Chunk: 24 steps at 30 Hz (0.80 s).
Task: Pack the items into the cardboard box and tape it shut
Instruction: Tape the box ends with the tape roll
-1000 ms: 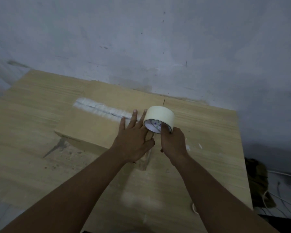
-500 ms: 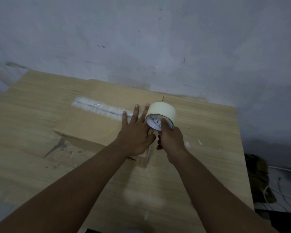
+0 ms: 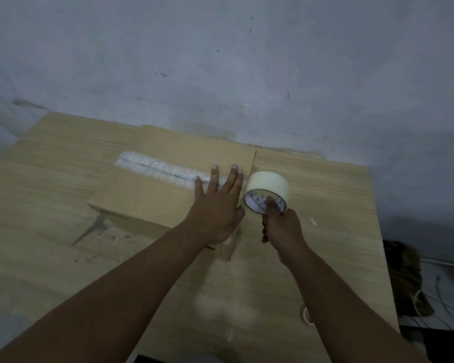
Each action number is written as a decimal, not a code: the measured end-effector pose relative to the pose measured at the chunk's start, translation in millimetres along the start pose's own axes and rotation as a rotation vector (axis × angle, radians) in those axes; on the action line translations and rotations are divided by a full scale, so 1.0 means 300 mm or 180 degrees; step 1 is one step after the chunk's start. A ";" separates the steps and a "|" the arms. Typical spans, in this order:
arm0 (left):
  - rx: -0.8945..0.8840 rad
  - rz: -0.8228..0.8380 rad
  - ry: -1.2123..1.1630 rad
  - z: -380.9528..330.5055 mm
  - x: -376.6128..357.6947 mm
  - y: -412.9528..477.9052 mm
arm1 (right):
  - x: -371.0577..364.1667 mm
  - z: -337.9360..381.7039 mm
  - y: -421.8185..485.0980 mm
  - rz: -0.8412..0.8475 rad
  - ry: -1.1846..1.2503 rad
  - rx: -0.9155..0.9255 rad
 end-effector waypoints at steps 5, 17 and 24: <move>-0.0054 0.0008 -0.0144 0.002 -0.001 0.002 | 0.042 -0.068 0.018 -0.0117 -0.0258 0.0047; -0.0229 0.0071 -0.0058 0.002 0.001 -0.013 | 0.008 -0.047 0.032 -0.0218 -0.0915 0.0300; -0.0563 0.0117 -0.0264 0.048 0.000 -0.020 | -0.033 -0.044 0.024 -0.0330 -0.0814 0.0253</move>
Point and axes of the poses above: each hand's wrist, its own y-axis towards the middle knuckle, its own x-axis out of the back of the hand, z = x × y, the point moved 1 cm from there along y, towards the middle knuckle, and after that the axes turned 4 degrees about -x, right-handed, at the moved point
